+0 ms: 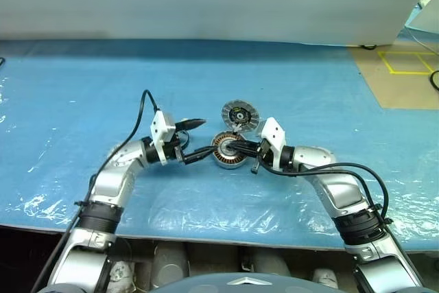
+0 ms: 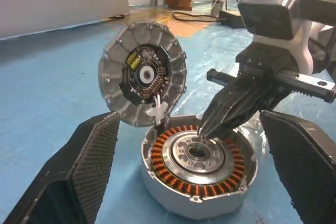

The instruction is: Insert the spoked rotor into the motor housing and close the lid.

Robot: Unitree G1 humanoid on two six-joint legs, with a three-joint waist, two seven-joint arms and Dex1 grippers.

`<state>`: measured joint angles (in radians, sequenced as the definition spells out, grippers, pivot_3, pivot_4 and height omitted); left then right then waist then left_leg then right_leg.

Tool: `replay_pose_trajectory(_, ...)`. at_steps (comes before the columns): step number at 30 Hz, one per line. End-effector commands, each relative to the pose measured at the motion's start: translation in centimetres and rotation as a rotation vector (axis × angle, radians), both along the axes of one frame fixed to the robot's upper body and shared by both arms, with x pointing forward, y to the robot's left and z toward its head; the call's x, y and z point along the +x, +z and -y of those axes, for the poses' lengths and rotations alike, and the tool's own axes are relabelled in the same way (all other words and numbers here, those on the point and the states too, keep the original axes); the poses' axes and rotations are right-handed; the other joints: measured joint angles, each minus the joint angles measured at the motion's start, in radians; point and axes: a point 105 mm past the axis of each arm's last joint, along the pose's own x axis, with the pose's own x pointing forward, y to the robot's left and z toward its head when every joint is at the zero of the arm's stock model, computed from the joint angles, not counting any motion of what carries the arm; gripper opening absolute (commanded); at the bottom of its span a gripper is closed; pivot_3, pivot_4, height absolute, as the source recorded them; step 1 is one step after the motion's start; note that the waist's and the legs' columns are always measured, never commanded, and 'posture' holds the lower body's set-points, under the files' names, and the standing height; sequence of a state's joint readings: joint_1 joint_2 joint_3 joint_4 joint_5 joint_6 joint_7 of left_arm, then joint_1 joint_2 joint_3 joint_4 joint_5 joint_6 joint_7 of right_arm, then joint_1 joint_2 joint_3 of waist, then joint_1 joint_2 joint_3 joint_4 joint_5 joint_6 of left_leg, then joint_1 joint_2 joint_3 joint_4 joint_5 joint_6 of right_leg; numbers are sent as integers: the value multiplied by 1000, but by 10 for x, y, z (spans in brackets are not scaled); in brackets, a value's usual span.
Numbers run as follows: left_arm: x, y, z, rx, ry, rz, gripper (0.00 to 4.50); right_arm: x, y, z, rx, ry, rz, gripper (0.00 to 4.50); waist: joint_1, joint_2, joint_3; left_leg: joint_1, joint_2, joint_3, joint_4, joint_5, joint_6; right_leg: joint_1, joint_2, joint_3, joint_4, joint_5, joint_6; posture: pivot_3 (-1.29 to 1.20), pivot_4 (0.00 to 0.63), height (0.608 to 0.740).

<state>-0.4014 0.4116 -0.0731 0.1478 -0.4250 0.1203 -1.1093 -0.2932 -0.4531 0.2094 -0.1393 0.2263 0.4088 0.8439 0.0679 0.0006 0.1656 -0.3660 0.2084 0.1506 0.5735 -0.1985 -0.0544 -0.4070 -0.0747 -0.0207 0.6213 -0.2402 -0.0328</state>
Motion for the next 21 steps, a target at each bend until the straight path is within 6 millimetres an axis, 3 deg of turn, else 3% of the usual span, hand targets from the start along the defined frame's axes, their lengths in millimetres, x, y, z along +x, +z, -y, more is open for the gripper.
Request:
replay_pose_trajectory(1,16,24,-13,47,-1,52,4500,-3,20,-5,7,41,77,20,0,0,0,0,0,0,0,0,0,0,0,0,0,0,0,0,150,740)
replay_pose_trajectory(4,35,29,-27,147,3,65,4500,-6,21,-5,-3,49,80,20,1,0,0,0,0,0,0,0,0,0,0,0,0,0,0,0,150,740)
replay_pose_trajectory(10,56,16,-48,333,-16,73,4500,-1,24,-4,13,-1,98,20,1,0,0,0,-1,-1,-1,0,0,0,0,0,0,0,1,0,150,740)
replay_pose_trajectory(17,63,9,-48,418,-60,76,4500,1,16,-11,11,-36,87,20,4,0,0,-2,-1,-2,-2,0,-1,0,0,-2,0,1,2,0,150,740)
replay_pose_trajectory(21,67,16,-43,452,-86,88,4500,-2,15,-15,15,-25,80,20,7,0,0,-2,-1,-2,-2,0,-1,0,0,-2,0,1,1,0,150,740)
